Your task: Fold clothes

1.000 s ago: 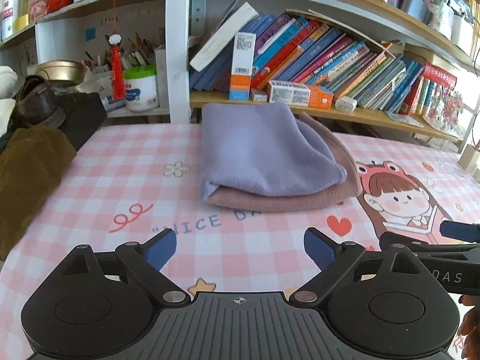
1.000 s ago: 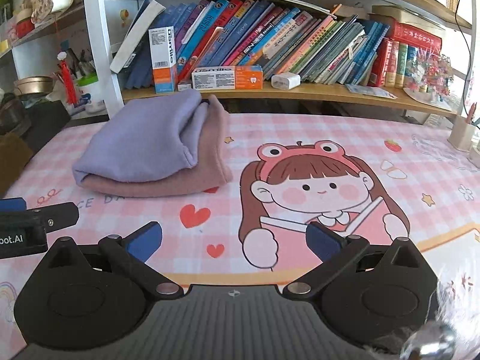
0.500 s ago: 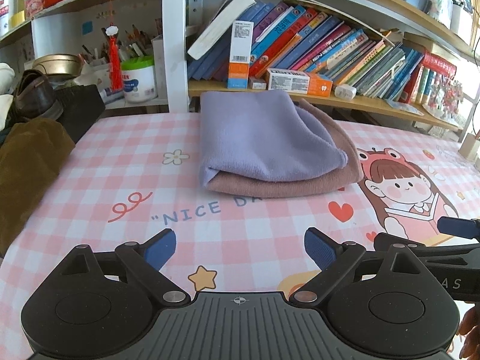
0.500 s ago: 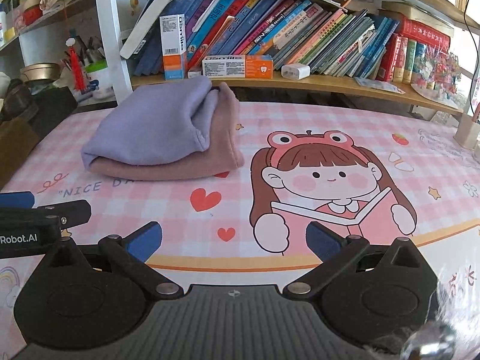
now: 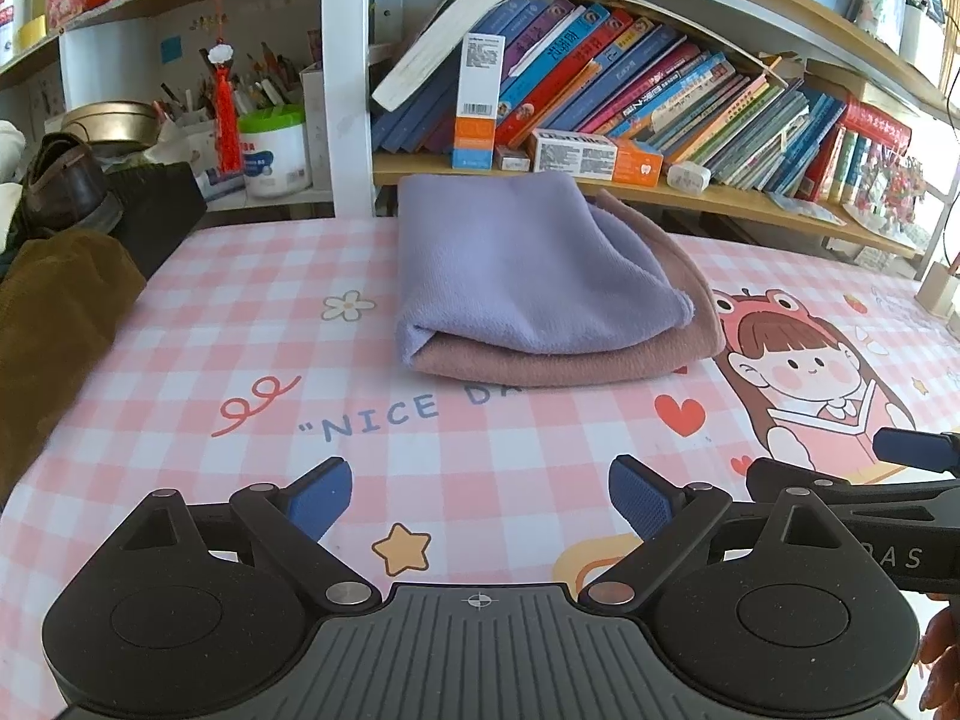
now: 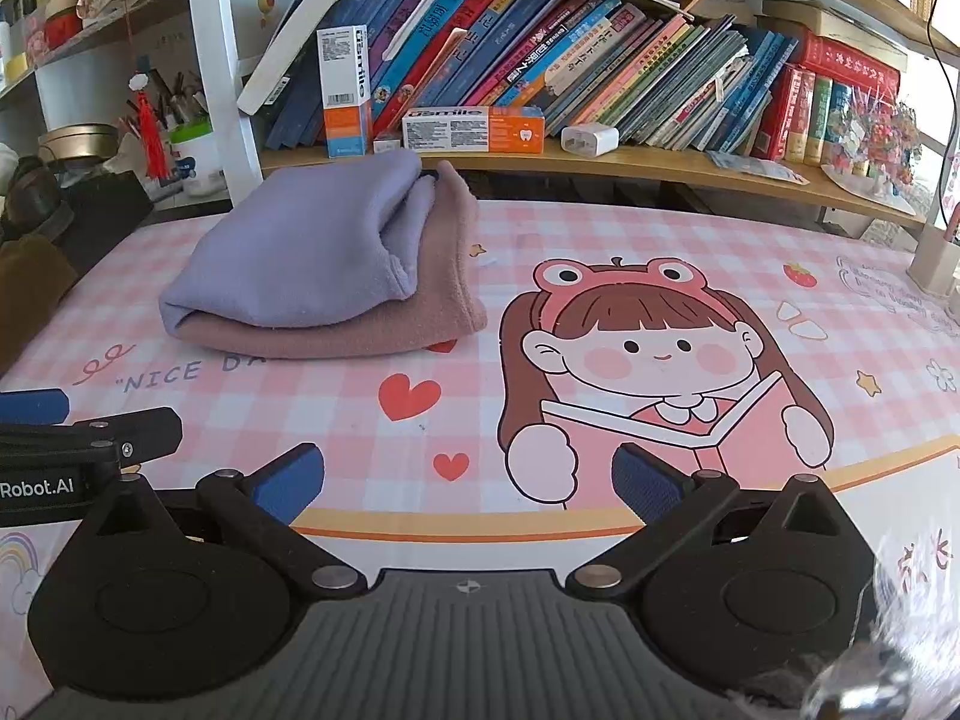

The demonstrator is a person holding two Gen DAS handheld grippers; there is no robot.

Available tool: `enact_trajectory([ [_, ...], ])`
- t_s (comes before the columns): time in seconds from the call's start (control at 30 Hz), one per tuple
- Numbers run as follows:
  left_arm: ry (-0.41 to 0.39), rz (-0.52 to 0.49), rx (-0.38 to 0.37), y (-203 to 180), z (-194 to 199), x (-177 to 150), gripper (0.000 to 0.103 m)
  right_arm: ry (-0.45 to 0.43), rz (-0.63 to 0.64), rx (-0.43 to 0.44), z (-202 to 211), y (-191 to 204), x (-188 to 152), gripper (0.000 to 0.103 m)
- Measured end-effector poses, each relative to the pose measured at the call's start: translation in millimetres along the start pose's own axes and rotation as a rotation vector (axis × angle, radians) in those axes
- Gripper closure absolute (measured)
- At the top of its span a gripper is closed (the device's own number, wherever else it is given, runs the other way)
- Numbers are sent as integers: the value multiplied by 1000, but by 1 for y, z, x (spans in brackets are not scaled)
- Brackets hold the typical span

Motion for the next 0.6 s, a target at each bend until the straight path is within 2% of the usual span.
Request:
enact_trajectory([
  [0.6, 8, 15, -15, 1, -4, 1, 8, 8, -5, -6, -2, -1, 0, 0],
])
Point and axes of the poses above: each gripper's, at about its wrist camera, not at the fingertips, and z roughly against the way its jaws point, y to its left, x to its top, the point moved 3 cm from there along -z, roughly the way its jaws point, and after that the axes turned 1 degree about z, right-handed, at the moved point
